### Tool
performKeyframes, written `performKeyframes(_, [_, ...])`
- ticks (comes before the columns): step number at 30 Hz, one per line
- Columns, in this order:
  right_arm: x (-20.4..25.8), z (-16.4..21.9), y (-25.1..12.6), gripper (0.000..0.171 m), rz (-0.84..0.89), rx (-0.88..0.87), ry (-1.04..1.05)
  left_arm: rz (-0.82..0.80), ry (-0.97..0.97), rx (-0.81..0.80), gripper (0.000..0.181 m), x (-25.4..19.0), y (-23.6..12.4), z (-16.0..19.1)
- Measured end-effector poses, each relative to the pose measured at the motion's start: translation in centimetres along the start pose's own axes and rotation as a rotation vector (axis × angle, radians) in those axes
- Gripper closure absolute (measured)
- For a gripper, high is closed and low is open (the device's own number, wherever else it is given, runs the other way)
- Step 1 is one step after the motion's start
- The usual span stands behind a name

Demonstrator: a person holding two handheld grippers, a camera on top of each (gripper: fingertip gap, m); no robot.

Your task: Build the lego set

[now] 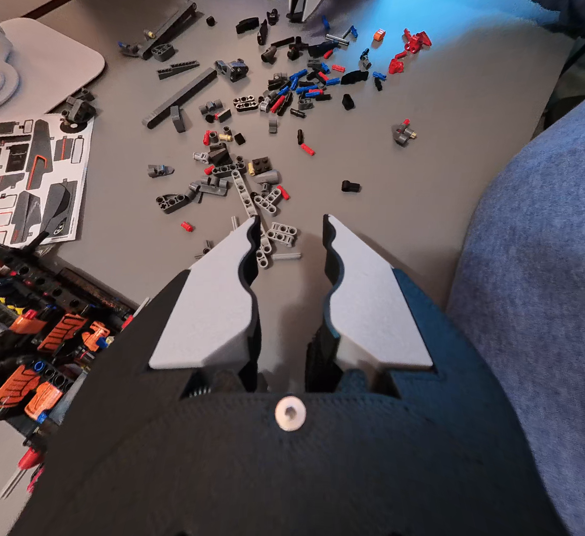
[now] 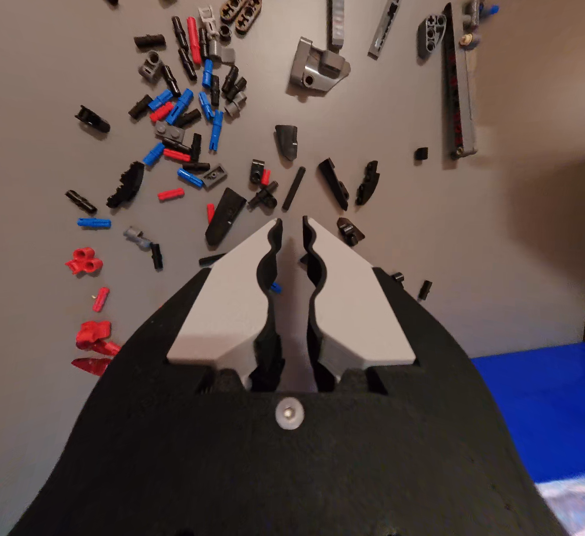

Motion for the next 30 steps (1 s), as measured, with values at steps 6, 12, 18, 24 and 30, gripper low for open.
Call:
performKeyframes(6, [1.7, -1.7, 0.4, 0.162, -0.064, -0.024, -0.064, 0.002, 0.004, 0.000, 0.144, 0.0, 0.1, 0.1])
performKeyframes(12, [3.5, -3.9, 1.5, 0.163, -0.134, -0.057, -0.131, -0.013, -0.003, -0.001, 0.144, 0.2, -0.4, 0.3])
performKeyframes(18, [4.7, -5.7, 2.3, 0.162, -0.193, -0.093, -0.164, -0.025, -0.012, 0.002, 0.144, 0.4, -0.7, 0.7])
performKeyframes(24, [5.4, -7.7, 3.0, 0.160, -0.204, -0.133, -0.182, -0.040, -0.013, 0.013, 0.145, 0.7, -1.2, 1.1])
performKeyframes(30, [5.7, -10.5, 3.7, 0.160, -0.205, -0.201, -0.197, -0.065, -0.015, 0.011, 0.145, 1.4, -2.5, 1.3])
Point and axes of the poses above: each gripper's, where its closed fingertips meet, y out along the fingers, z out of its underside, x = y × z across the jaws, the point moved 8 cm from there along -y, back along the fingers, and after that the axes turned 4 degrees about z, right-handed, at the moved point
